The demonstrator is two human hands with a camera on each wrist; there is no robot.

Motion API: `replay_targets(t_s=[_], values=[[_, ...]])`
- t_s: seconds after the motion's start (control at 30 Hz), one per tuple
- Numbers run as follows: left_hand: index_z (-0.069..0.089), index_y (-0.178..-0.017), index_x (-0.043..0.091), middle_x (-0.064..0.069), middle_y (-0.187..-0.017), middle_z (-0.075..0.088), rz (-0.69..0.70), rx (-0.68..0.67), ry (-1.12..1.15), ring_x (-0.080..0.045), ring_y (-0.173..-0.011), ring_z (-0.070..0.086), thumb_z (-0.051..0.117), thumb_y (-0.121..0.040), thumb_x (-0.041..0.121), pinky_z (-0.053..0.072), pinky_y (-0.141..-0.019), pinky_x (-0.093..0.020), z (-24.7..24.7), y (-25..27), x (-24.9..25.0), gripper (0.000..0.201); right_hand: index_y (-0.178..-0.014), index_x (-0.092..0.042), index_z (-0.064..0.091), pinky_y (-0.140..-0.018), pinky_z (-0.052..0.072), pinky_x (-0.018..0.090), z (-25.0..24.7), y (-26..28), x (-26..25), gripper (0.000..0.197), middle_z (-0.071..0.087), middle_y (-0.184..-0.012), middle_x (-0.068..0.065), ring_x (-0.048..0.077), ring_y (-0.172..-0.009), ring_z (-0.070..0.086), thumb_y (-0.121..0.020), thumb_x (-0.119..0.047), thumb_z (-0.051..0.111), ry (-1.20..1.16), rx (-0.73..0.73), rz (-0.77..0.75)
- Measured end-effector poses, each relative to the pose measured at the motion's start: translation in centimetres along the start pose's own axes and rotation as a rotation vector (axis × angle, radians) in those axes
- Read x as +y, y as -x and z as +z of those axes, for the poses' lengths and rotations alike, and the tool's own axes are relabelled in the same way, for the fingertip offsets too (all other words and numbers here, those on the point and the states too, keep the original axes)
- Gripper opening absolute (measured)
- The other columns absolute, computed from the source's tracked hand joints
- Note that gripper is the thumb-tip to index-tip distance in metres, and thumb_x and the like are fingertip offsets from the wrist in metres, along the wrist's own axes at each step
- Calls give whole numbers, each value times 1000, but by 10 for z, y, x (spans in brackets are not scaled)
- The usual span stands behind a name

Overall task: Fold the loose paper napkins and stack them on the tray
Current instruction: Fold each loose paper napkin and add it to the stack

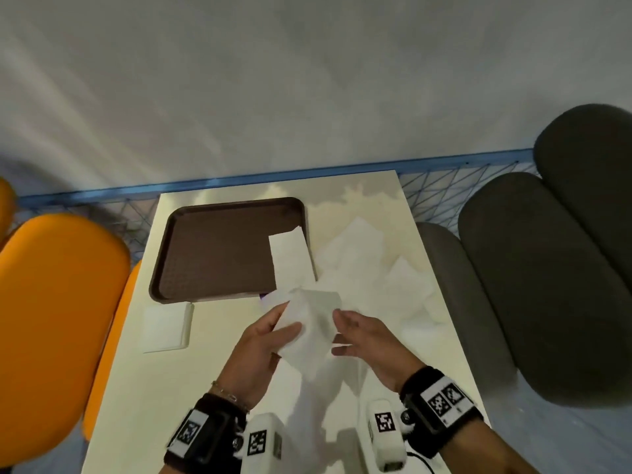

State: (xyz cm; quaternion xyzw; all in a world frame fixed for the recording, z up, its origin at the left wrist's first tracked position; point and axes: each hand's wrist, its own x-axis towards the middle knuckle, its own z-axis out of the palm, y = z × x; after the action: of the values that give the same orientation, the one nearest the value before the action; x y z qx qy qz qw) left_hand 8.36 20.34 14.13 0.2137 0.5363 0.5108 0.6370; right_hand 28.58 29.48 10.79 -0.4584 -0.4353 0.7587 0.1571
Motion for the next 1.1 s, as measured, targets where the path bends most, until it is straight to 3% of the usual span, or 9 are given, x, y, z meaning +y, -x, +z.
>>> replay_targets(t_s=[0.17, 0.27, 0.4, 0.53, 0.6, 0.73, 0.87, 1.0, 1.1], values=[[71, -132, 17, -16, -132, 71, 11, 18, -22, -35, -123, 66, 73, -92, 13, 52, -99, -42, -2, 36, -13, 40, -130, -3, 69, -105, 57, 49, 13, 16, -22, 36, 76, -125, 15, 35, -118, 72, -98, -20, 74, -122, -105, -80], [76, -123, 18, -15, -128, 73, 4, 60, -91, -32, -117, 69, 70, -98, 21, 52, -102, -45, -4, 50, -12, 26, -127, -7, 70, -91, 63, 46, 14, 23, -31, 33, 80, -115, 13, 33, -108, 76, -95, -13, 78, 74, -101, -153], [78, -112, 7, -17, -117, 76, 17, 165, -154, -28, -101, 72, 66, -100, 37, 55, -94, -43, 4, 57, -4, 34, -125, -16, 71, -85, 62, 41, 20, 38, -43, 32, 82, -107, 7, 27, -100, 79, -95, -10, 78, 304, -196, -178], [80, -101, 8, -18, -103, 79, 74, 251, -158, -29, -88, 73, 76, -94, 23, 60, -81, -48, 10, 61, 1, 17, -126, -19, 71, -79, 63, 35, 24, 51, -55, 33, 83, -102, 6, 23, -94, 80, -95, -6, 76, 374, -209, -194], [82, -96, 11, -18, -98, 78, 109, 269, -197, -27, -81, 71, 78, -93, 17, 61, -72, -43, 10, 64, 2, 8, -122, -20, 74, -75, 61, 31, 20, 54, -58, 28, 82, -95, 7, 19, -86, 79, -97, -7, 75, 410, -192, -208], [82, -93, 7, -22, -97, 75, 187, 300, -229, -25, -77, 72, 79, -89, 6, 59, -61, -36, 6, 69, 3, 5, -117, -21, 79, -76, 60, 30, 13, 61, -59, 25, 78, -95, 23, 19, -86, 73, -97, -7, 74, 395, -200, -232], [84, -93, 7, -16, -100, 80, 205, 294, -158, -25, -82, 73, 77, -89, 0, 58, -68, -38, 0, 73, 2, 10, -118, -10, 79, -81, 62, 34, 17, 70, -62, 25, 80, -113, 12, 24, -100, 77, -97, 1, 71, 367, -241, -254], [84, -95, 4, -16, -110, 79, 223, 263, -155, -39, -99, 73, 67, -92, -10, 56, -88, -51, -13, 75, 1, 22, -112, -8, 82, -80, 63, 31, 30, 76, -67, 26, 82, -107, 7, 21, -96, 79, -97, 7, 66, 415, -198, -268], [83, -80, 5, -5, -117, 78, 238, 241, -177, -36, -114, 69, 54, -90, -22, 51, -89, -45, -21, 80, 8, 41, -103, -11, 86, -79, 63, 27, 43, 79, -71, 34, 82, -111, -1, 18, -99, 79, -97, 12, 61, 419, -108, -280]])
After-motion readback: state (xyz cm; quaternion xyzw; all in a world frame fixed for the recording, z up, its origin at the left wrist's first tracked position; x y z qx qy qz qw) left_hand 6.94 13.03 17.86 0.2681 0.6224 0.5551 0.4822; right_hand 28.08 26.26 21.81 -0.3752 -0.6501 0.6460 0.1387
